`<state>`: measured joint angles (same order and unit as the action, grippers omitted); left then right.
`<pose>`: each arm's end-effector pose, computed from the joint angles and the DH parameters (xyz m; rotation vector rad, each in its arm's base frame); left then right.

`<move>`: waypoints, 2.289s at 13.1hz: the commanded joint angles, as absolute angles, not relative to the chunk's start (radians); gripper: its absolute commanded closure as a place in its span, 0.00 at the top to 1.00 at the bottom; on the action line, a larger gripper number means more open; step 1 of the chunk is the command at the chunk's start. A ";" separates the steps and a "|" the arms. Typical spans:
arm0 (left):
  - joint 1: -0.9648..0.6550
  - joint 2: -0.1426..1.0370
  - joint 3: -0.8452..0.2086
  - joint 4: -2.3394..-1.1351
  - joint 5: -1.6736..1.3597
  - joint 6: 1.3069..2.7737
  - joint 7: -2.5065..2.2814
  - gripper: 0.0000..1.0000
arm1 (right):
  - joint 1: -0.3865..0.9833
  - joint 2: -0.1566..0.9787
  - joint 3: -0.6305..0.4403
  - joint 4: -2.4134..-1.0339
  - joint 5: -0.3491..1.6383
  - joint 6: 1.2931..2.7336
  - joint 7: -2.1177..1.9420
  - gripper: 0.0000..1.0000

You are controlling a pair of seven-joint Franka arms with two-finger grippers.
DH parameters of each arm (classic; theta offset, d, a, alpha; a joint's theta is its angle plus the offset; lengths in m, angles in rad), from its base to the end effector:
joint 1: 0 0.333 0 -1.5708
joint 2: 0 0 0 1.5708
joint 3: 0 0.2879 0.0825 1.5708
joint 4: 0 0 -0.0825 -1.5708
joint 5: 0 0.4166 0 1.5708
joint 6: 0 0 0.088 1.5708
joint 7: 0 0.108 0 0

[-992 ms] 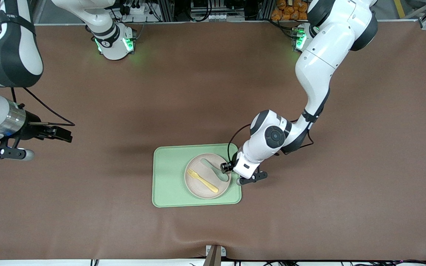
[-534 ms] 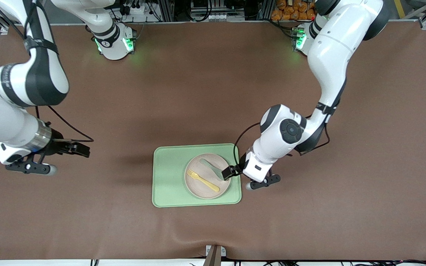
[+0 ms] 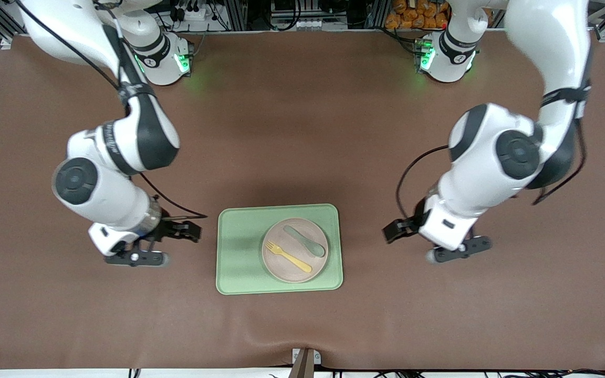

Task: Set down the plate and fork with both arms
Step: 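Release the plate with the left gripper while the right gripper approaches, then withdraw the left gripper while the right gripper lowers over the fork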

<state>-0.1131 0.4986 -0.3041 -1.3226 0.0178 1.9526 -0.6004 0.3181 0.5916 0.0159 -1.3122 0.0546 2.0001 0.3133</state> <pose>0.6870 -0.2579 0.4406 2.9384 0.3303 0.1090 0.7061 0.2461 0.3689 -3.0526 0.0042 -0.1107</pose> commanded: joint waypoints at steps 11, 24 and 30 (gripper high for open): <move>-0.008 0.126 -0.147 -1.400 0.034 1.484 -0.079 1.00 | 0.595 0.951 -0.003 -1.029 -0.109 2.241 0.187 0.83; -0.063 -0.061 0.020 -1.477 0.021 1.356 0.133 1.00 | 0.618 1.057 -0.008 -1.034 -0.149 2.373 0.120 0.58; -0.075 -0.055 0.011 -1.467 0.026 1.356 0.110 1.00 | 0.620 1.078 -0.020 -1.031 -0.158 2.413 0.117 0.51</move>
